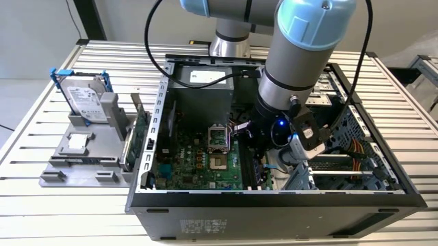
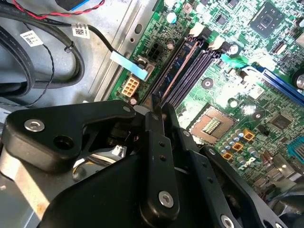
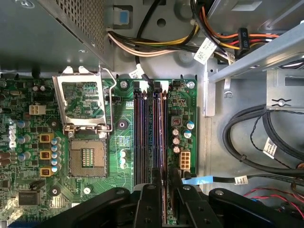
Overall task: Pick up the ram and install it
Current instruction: 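Insert the ram into the slot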
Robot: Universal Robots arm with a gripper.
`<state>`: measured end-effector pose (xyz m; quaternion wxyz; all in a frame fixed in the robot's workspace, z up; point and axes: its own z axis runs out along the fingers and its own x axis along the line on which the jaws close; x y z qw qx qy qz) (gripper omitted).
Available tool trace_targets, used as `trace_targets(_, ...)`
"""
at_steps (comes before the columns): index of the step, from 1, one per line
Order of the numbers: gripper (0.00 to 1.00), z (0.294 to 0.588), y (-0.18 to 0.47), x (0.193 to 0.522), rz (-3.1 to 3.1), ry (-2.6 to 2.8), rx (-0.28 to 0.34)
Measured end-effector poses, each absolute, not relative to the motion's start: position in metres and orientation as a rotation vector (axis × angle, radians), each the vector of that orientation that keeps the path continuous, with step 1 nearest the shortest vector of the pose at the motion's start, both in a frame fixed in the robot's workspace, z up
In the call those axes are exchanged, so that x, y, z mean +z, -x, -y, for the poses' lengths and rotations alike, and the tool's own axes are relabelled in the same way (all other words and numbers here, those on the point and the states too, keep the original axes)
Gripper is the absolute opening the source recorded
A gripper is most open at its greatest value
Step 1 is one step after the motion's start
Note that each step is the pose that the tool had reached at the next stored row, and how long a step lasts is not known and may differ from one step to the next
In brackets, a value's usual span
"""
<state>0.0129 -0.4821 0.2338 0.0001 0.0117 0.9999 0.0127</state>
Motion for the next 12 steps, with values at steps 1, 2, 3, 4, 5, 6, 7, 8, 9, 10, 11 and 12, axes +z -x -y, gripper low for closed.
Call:
trace_targets(1, 1.00, 0.4821, -0.0129, 0.2337, -3.141, -0.037, 0.040)
trace_targets(2, 1.00, 0.4821, -0.0129, 0.2326, -3.141, -0.037, 0.040)
trace_targets(3, 1.00, 0.4821, -0.0129, 0.2308, -3.140, -0.037, 0.040)
trace_targets(4, 1.00, 0.4821, -0.0129, 0.2294, -3.140, -0.037, 0.040)
trace_targets(5, 1.00, 0.4822, -0.0129, 0.2283, -3.140, -0.037, 0.040)
trace_targets(6, 1.00, 0.4822, -0.0129, 0.2282, -3.140, -0.037, 0.040)
trace_targets(7, 1.00, 0.4822, -0.0129, 0.2282, -3.140, -0.037, 0.040)
trace_targets(8, 1.00, 0.4822, -0.0129, 0.2282, -3.140, -0.037, 0.040)
trace_targets(9, 0.00, 0.4822, -0.0129, 0.2282, -3.140, -0.037, 0.040)
trace_targets(10, 0.00, 0.4822, -0.0129, 0.2282, -3.140, -0.037, 0.040)
trace_targets(11, 0.00, 0.4822, -0.0129, 0.2282, -3.140, -0.037, 0.040)
trace_targets(12, 0.00, 0.4822, -0.0129, 0.2282, -3.140, -0.037, 0.040)
